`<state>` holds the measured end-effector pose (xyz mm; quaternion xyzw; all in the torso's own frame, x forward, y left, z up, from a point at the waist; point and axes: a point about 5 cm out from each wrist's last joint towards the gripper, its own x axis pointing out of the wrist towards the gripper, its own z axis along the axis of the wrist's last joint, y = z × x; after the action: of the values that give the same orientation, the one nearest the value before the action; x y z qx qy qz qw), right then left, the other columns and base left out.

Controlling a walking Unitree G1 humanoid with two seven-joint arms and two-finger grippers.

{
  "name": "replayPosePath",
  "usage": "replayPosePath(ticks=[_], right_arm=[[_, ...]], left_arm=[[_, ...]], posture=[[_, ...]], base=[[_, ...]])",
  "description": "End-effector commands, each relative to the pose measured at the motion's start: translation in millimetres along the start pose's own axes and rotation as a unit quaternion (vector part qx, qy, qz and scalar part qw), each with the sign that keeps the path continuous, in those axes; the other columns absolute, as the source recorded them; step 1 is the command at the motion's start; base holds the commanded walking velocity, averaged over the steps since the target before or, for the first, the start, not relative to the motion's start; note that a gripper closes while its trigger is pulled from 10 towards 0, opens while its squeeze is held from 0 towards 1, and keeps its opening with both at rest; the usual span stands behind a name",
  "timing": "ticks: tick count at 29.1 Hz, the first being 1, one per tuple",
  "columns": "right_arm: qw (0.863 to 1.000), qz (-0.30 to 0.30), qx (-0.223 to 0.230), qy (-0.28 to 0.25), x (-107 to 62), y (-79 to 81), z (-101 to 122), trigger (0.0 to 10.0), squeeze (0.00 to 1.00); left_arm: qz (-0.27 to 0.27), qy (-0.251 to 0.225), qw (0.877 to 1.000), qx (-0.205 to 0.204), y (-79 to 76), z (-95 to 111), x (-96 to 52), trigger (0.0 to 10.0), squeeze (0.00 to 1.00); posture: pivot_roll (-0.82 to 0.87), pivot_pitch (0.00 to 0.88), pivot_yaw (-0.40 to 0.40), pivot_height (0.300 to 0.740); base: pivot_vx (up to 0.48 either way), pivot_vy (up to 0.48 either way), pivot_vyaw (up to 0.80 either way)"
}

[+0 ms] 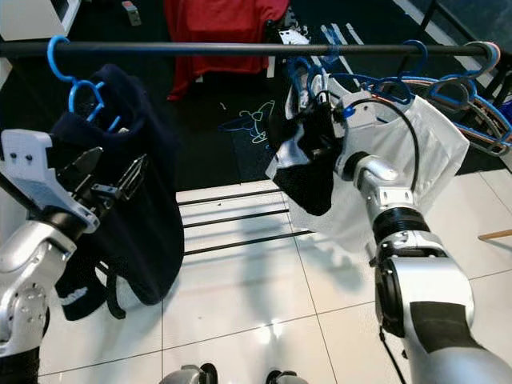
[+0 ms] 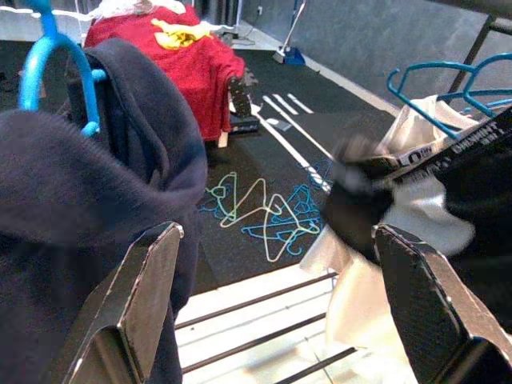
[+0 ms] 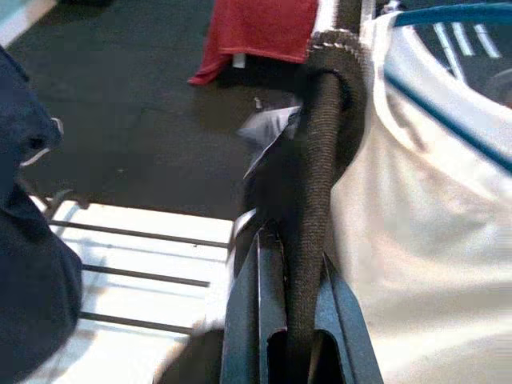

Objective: Hang hanger

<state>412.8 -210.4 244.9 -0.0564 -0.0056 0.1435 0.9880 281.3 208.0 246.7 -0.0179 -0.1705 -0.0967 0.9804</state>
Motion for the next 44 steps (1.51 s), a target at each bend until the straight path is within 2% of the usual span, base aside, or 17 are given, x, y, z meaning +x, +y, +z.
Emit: replayPosePath(ticks=[1, 8, 11, 12, 17, 18, 19, 20, 21, 22, 30, 33, 35, 37, 38, 40, 44], right_arm=[[1.0, -0.007, -0.019, -0.013, -4.0, -8.0, 5, 0.0, 0.0], [0.998, 0.015, -0.034, -0.044, -10.2, -14.4, 18, 0.0, 0.0], [0.996, 0.051, -0.041, -0.058, -15.8, -14.3, 22, 0.0, 0.0], [0.99, 0.113, -0.063, -0.054, -28.7, -10.6, 16, 0.0, 0.0], [0.99, 0.113, -0.063, -0.054, -28.7, -10.6, 16, 0.0, 0.0], [0.98, 0.175, -0.088, -0.04, -46.5, -4.8, 7, 0.0, 0.0], [0.98, 0.175, -0.088, -0.04, -46.5, -4.8, 7, 0.0, 0.0], [0.966, 0.236, -0.096, -0.035, -69.6, 2.8, 2, 0.0, 0.0], [0.966, 0.236, -0.096, -0.035, -69.6, 2.8, 2, 0.0, 0.0], [0.954, 0.282, -0.099, -0.031, -87.8, 11.2, 1, 0.0, 0.0], [0.929, 0.353, -0.111, 0.007, -116.8, 21.9, -2, 0.0, 0.0], [0.915, 0.383, -0.115, 0.058, -136.9, 18.0, -11, 0.0, 0.0], [0.915, 0.383, -0.115, 0.058, -136.9, 18.0, -11, 0.0, 0.0], [0.891, 0.436, -0.101, 0.078, -150.6, 22.8, -8, 0.0, 0.0], [0.891, 0.436, -0.101, 0.078, -150.6, 22.8, -8, 0.0, 0.0], [0.867, 0.479, -0.095, 0.095, -161.5, 28.7, -3, 0.0, 0.0], [0.849, 0.505, -0.102, 0.115, -170.5, 33.6, 6, 0.0, 0.0]], left_arm=[[-0.004, -0.001, 1.0, 0.003, -2.0, -1, 0.8, 10.0, 0.0], [-0.017, -0.013, 1.0, -0.003, -5.2, 1, 7.5, 10.0, 0.0], [-0.031, -0.02, 0.999, -0.006, -4.7, 3, 10.2, 10.0, 0.0], [-0.055, -0.024, 0.998, -0.008, -0.2, 6, 11.4, 10.0, 0.0], [-0.055, -0.024, 0.998, -0.008, -0.2, 6, 11.4, 10.0, 0.0], [-0.083, -0.026, 0.996, -0.011, 6.7, 9, 10.9, 10.0, 0.0], [-0.083, -0.026, 0.996, -0.011, 6.7, 9, 10.9, 10.0, 0.0], [-0.127, -0.028, 0.991, -0.015, 10.6, 13, 10.9, 10.0, 0.0], [-0.127, -0.028, 0.991, -0.015, 10.6, 13, 10.9, 10.0, 0.0], [-0.166, -0.033, 0.985, -0.027, 11.8, 16, 10.7, 10.0, 0.0], [-0.249, -0.033, 0.967, -0.039, 6.3, 20, 7.1, 10.0, 0.0], [-0.335, -0.045, 0.939, -0.064, 2.0, 32, -5.5, 10.0, 0.0], [-0.335, -0.045, 0.939, -0.064, 2.0, 32, -5.5, 10.0, 0.0], [-0.414, -0.051, 0.908, -0.051, -5.6, 45, -9.8, 10.0, 0.0], [-0.414, -0.051, 0.908, -0.051, -5.6, 45, -9.8, 10.0, 0.0], [-0.474, -0.036, 0.879, -0.031, -9.8, 49, -12.0, 10.0, 0.0], [-0.538, -0.005, 0.843, -0.016, -14.3, 47, -10.2, 10.0, 0.0]], posture=[[0.09, 0.226, -0.064, 0.74], [0.06, 0.196, -0.061, 0.74], [0.05, 0.181, -0.059, 0.74], [0.03, 0.156, -0.054, 0.74], [0.03, 0.156, -0.054, 0.74], [0.02, 0.143, -0.049, 0.74], [0.02, 0.143, -0.049, 0.74], [-0.01, 0.115, -0.031, 0.74], [-0.01, 0.115, -0.031, 0.74], [-0.02, 0.108, -0.028, 0.74], [-0.03, 0.096, -0.03, 0.74], [-0.03, 0.099, -0.033, 0.74], [-0.03, 0.099, -0.033, 0.74], [-0.03, 0.099, -0.033, 0.74], [-0.03, 0.099, -0.033, 0.74], [-0.04, 0.097, -0.031, 0.74], [-0.04, 0.095, -0.028, 0.74]], base=[[0.0, 0.0, 0.0], [0.0, 0.0, 0.0], [0.0, 0.0, 0.0], [0.0, 0.0, 0.0], [0.0, 0.0, 0.0], [0.0, 0.0, 0.0], [0.0, 0.0, 0.0], [0.0, 0.0, 0.0], [0.0, 0.0, 0.0], [0.0, 0.0, 0.0], [0.0, 0.0, 0.0], [0.0, 0.0, 0.0], [0.0, 0.0, 0.0], [0.0, 0.0, 0.0], [0.0, 0.0, 0.0], [0.0, 0.0, 0.0], [0.0, 0.0, 0.0]])
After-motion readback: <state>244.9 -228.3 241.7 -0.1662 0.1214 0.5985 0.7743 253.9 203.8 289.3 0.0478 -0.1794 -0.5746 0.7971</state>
